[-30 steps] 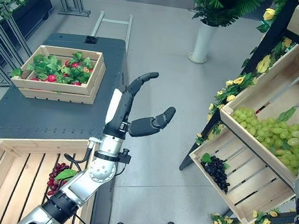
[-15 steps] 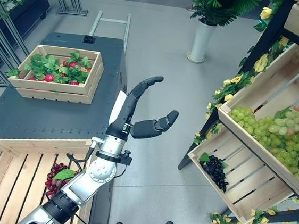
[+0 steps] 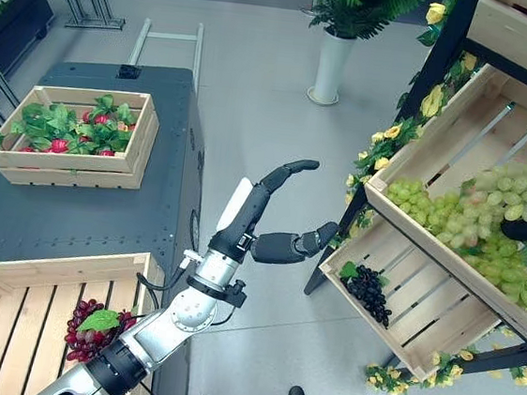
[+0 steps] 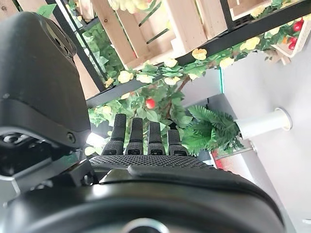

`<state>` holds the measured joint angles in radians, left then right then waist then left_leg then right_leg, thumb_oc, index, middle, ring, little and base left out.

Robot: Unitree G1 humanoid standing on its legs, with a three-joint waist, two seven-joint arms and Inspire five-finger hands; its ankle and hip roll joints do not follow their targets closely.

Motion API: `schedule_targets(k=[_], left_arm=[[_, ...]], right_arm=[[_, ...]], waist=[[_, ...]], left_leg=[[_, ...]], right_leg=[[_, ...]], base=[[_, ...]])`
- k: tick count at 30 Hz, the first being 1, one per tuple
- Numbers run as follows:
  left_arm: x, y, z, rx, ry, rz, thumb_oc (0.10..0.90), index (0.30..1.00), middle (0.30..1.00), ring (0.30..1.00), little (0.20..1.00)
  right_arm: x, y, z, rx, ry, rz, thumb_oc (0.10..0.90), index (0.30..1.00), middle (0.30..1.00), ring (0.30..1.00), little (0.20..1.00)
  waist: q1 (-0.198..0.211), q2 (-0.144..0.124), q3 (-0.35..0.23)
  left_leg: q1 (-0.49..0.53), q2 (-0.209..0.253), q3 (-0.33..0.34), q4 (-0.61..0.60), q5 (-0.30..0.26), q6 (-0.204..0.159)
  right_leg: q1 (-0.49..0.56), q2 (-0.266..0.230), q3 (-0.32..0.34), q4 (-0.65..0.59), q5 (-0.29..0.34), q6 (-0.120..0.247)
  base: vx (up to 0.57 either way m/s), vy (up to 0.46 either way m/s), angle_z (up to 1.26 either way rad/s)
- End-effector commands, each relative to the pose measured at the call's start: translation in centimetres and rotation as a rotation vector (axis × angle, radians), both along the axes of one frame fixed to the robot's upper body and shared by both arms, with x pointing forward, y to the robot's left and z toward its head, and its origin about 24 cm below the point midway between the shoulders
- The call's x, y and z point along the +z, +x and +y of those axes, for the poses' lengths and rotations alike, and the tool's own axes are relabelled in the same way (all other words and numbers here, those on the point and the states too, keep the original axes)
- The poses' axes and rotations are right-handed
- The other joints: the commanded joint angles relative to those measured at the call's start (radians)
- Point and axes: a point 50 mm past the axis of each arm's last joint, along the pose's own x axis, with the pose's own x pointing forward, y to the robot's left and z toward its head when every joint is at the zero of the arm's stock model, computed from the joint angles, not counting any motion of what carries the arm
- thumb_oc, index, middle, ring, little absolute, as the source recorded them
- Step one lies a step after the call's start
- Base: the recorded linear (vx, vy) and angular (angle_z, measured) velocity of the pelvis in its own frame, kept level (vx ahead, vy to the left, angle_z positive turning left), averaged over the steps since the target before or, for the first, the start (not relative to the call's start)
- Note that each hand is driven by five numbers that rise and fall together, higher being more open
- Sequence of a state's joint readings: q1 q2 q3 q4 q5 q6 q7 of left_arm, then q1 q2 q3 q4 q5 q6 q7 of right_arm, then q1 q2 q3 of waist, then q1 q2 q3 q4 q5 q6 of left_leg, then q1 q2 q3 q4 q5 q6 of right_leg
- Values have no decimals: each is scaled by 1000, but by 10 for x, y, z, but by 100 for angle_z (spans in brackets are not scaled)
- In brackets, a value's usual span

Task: Pick up the fruits from the basket on one side to the basket on the other side

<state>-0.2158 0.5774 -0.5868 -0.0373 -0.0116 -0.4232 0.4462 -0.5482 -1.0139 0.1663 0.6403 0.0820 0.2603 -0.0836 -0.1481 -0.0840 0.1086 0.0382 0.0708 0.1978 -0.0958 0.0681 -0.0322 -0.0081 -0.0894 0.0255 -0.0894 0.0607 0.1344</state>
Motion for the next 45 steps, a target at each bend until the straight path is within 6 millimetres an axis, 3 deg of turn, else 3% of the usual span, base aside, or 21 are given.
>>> schedule_targets(k=[1,11,23,33,45], left_arm=[[64,2,-25,-139,-115,-301,800,900,900,900,900],[68,3,-21,-125,-117,-300,800,900,900,900,900],[70,5,-18,-116,-127,-294,800,900,900,900,900],[70,8,-13,-105,-130,-282,800,900,900,900,900],[69,8,-8,-89,-121,-285,800,900,900,900,900]], right_arm=[[68,-4,-15,-40,-238,-67,800,900,900,900,900],[96,-5,-2,8,-301,-144,800,900,900,900,900],[133,-6,19,39,-297,-368,800,900,900,900,900],[114,-2,29,185,-110,-285,800,900,900,900,900],[76,-4,63,523,388,-384,800,900,900,900,900]], waist=[[11,-10,-42],[-10,-4,-44],[-28,5,-50],[-37,6,-58],[-49,-2,-60]], left_leg=[[25,16,4,9,-82,-18],[27,20,21,9,-86,-20],[30,22,34,9,-94,-21],[39,23,43,9,-98,-22],[45,23,45,9,-103,-19]], right_leg=[[-4,69,-32,2,21,-10],[-9,70,-22,2,18,-7],[-11,72,-11,2,12,-7],[-6,71,-8,2,9,-8],[-5,76,-3,2,8,-12]], base=[[-19,13,-3],[-5,11,-6],[0,3,-1],[9,10,-4],[0,-1,0]])
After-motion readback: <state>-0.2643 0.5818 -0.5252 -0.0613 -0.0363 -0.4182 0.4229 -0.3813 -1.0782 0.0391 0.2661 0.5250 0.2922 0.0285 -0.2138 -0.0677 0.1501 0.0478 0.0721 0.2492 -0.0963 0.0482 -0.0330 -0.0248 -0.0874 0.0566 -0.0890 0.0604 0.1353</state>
